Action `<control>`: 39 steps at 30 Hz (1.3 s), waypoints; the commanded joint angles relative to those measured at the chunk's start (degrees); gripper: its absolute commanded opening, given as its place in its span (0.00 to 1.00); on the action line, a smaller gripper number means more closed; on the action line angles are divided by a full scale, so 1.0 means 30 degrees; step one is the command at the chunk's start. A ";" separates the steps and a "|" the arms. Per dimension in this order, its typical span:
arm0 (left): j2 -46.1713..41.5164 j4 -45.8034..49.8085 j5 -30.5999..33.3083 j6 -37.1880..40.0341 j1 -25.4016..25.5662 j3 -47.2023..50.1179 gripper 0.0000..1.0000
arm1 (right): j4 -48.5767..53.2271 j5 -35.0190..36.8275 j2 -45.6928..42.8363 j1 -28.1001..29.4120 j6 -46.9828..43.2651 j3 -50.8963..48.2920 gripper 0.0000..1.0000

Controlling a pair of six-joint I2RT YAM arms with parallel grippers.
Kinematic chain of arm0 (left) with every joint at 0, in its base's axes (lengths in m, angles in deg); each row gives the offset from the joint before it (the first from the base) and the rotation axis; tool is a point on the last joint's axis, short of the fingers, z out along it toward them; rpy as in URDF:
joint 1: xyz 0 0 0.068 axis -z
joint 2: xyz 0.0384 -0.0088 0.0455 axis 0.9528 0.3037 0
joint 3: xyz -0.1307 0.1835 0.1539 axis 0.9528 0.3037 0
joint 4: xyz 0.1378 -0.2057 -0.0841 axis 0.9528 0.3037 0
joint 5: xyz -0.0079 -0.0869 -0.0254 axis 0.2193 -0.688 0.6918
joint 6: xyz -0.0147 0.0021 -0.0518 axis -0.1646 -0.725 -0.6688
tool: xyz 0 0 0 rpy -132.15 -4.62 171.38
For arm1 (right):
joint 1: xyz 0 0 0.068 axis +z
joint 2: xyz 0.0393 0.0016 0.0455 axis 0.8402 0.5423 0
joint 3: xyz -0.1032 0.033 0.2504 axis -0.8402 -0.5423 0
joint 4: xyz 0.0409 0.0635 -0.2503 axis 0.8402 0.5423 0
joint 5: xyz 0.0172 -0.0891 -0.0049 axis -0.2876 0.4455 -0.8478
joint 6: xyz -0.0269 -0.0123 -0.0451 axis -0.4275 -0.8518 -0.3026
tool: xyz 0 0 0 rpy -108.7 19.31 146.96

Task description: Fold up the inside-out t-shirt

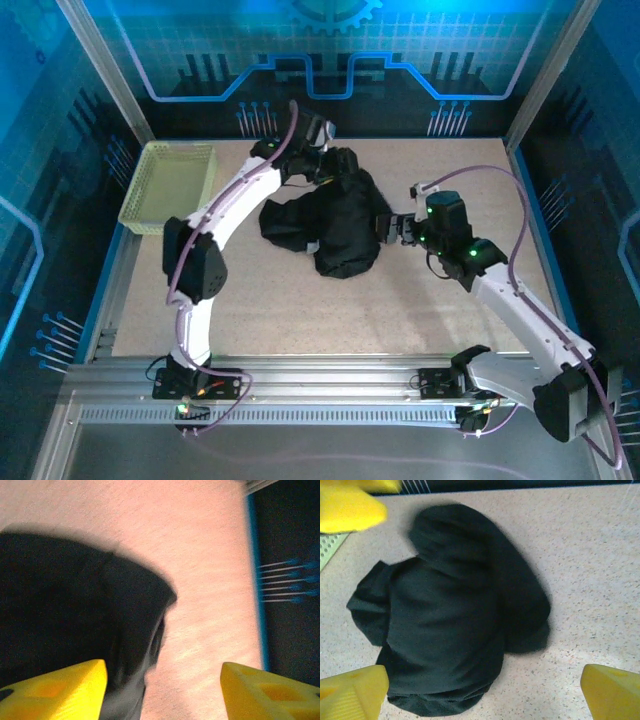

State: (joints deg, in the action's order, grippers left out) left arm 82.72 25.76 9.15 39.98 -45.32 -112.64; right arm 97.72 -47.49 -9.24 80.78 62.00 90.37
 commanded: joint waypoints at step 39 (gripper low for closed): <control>-0.7048 -1.0277 0.3017 -0.0943 0.4621 1.8571 0.83 | 0.6607 0.0607 1.9244 0.0860 0.1226 1.6365 0.89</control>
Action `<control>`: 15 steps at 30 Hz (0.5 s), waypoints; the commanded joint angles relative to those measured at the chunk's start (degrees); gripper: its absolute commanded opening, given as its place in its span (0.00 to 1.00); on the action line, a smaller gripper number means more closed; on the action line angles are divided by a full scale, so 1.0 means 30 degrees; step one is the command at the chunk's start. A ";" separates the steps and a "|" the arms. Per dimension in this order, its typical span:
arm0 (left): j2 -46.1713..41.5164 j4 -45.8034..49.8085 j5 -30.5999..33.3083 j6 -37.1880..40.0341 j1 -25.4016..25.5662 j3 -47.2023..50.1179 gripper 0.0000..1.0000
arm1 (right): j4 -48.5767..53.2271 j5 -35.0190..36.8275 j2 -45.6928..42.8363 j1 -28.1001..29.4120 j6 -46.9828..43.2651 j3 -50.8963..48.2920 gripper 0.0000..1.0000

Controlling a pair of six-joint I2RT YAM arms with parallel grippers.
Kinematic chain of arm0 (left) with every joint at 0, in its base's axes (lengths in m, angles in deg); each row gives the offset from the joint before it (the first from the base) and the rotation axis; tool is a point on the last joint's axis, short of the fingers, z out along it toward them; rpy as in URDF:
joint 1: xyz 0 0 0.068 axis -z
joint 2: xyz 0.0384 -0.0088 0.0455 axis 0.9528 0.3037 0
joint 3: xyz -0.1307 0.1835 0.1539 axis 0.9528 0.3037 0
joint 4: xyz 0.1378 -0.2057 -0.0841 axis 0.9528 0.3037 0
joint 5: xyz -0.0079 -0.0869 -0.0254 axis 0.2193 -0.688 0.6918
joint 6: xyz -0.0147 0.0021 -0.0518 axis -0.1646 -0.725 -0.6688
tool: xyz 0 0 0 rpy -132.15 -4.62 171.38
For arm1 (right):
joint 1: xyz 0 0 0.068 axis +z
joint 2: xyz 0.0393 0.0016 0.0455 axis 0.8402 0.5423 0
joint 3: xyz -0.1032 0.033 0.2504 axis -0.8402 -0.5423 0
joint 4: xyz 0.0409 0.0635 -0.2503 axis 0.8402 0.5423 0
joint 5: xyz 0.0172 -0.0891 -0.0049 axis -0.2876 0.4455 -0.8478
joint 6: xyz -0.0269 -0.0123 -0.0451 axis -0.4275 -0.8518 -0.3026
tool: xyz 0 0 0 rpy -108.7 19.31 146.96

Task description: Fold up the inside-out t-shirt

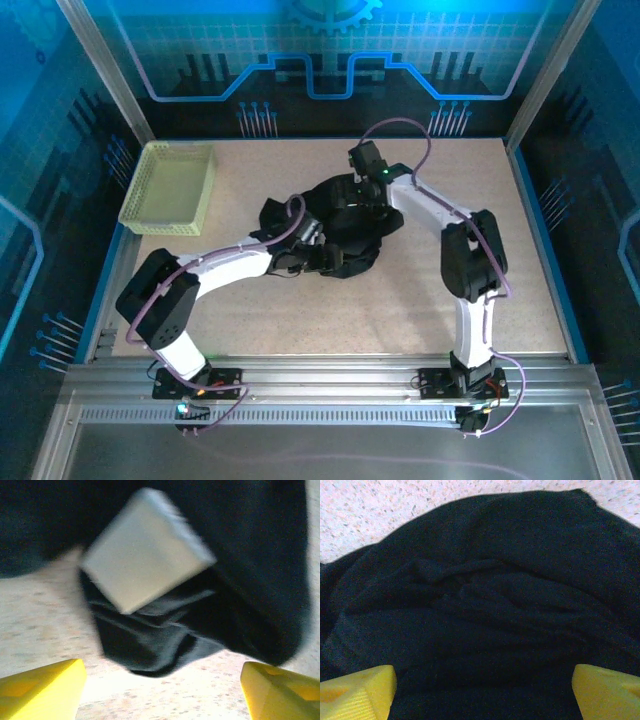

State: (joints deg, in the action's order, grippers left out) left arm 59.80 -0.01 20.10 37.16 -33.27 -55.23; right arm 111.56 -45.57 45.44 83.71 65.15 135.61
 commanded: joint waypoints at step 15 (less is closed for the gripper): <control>0.2389 -0.0231 0.1388 0.0325 -0.1629 -0.0896 0.08 | -0.0255 -0.0272 -0.1786 -0.2397 0.1899 -0.4390 0.00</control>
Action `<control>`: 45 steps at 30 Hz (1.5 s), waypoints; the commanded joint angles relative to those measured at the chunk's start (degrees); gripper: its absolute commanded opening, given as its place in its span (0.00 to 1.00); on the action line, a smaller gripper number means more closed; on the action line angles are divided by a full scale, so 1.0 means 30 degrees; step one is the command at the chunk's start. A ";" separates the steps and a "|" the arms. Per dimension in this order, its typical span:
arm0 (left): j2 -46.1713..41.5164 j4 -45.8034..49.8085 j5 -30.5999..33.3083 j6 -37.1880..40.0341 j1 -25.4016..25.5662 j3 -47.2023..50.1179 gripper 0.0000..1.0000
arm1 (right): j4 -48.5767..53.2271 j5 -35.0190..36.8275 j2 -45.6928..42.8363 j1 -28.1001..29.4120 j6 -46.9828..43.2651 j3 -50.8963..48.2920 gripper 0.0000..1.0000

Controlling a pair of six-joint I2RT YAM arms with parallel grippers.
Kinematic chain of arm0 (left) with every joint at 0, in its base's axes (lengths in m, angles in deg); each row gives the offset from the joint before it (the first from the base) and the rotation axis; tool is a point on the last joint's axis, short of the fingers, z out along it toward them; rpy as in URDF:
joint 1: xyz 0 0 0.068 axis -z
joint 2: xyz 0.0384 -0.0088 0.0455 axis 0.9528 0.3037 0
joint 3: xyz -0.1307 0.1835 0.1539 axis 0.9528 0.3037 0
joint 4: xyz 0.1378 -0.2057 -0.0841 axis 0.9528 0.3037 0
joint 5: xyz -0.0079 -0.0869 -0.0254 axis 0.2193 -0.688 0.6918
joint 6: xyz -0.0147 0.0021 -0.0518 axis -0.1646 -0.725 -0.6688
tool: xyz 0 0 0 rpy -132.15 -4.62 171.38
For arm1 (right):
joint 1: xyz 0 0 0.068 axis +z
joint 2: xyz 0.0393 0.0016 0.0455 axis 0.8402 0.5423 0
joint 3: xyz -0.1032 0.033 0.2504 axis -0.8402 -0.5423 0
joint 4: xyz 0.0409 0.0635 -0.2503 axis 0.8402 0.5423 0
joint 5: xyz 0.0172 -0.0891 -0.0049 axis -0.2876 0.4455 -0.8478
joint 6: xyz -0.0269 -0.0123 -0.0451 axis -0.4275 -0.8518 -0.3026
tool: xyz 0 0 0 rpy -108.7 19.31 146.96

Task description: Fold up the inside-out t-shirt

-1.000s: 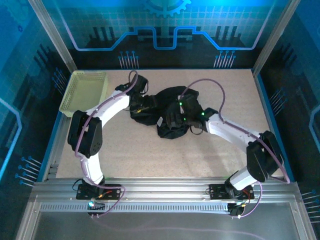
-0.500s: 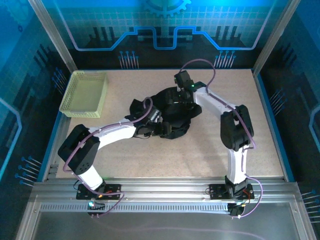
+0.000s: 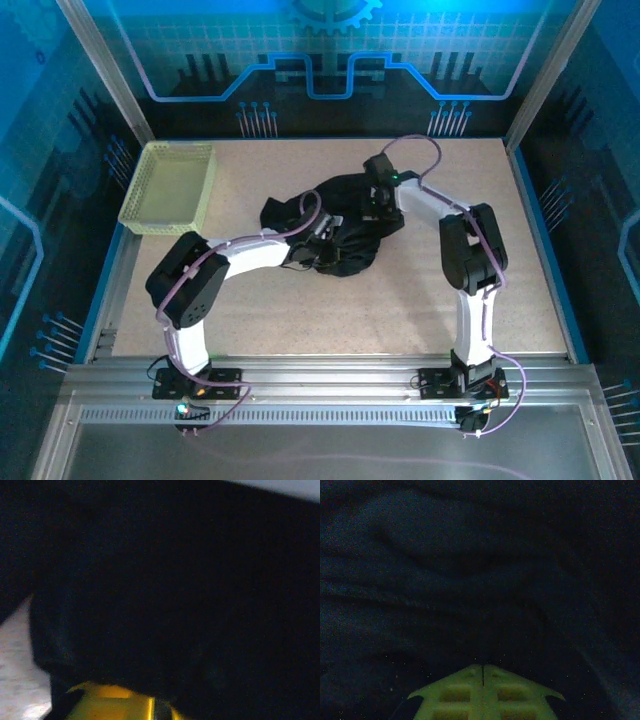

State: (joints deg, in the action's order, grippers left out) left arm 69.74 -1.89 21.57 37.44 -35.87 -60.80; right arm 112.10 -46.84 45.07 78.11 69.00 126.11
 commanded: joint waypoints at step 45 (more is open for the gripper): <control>-1.3172 0.2351 0.6072 -0.1455 -0.5025 0.9453 0.00 | -0.0934 0.1239 -0.5035 0.5472 -0.2368 -0.4379 0.14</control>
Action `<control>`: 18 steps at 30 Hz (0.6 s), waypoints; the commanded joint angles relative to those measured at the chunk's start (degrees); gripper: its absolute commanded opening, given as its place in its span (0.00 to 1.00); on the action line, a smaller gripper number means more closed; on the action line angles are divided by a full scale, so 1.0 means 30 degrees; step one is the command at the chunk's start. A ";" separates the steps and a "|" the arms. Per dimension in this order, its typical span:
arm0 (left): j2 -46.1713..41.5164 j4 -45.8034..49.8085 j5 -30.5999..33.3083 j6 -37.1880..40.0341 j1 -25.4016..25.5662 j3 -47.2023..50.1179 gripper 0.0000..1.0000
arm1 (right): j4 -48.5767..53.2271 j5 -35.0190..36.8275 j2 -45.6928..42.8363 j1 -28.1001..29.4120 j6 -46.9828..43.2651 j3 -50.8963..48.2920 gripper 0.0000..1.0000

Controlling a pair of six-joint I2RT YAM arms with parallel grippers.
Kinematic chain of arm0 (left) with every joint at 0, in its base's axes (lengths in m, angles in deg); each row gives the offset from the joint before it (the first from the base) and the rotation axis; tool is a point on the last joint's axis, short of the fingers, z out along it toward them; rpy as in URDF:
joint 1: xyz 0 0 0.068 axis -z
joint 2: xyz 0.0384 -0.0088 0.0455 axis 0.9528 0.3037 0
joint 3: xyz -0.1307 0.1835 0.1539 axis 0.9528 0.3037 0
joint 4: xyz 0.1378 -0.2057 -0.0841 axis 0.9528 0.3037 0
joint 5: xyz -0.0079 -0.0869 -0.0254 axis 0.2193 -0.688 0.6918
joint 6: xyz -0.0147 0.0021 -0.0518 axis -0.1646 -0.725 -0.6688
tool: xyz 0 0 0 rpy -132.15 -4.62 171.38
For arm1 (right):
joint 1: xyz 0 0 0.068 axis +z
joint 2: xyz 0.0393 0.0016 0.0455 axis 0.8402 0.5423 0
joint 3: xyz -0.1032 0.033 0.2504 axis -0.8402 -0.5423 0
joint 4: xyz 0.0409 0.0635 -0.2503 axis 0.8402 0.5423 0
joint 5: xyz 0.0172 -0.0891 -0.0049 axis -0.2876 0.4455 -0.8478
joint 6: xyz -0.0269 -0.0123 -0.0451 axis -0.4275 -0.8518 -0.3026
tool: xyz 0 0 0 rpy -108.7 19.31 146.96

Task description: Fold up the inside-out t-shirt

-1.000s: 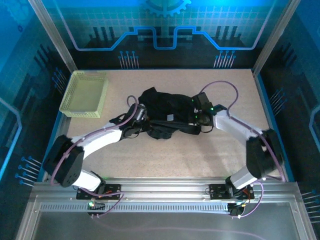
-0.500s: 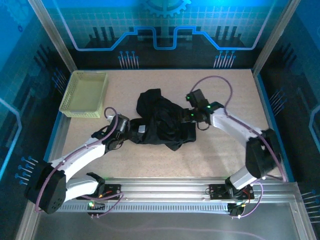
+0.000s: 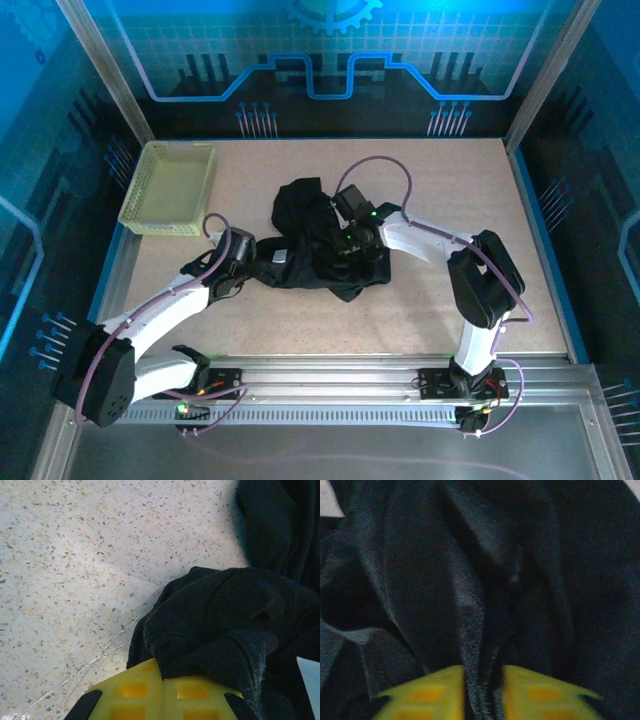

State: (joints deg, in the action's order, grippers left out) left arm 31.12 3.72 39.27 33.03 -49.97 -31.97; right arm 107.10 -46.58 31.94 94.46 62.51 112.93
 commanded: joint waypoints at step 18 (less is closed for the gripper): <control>-0.4497 0.0117 -0.1435 0.2484 -0.3114 -0.5155 0.00 | 0.3640 -0.0696 -1.3883 -0.5968 0.0192 -0.1251 0.00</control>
State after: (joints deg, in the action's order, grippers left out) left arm 19.71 5.17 37.76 37.48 -58.67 -45.70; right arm 113.96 -48.83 -7.14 77.78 61.92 110.85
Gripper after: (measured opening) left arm 0.060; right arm 0.061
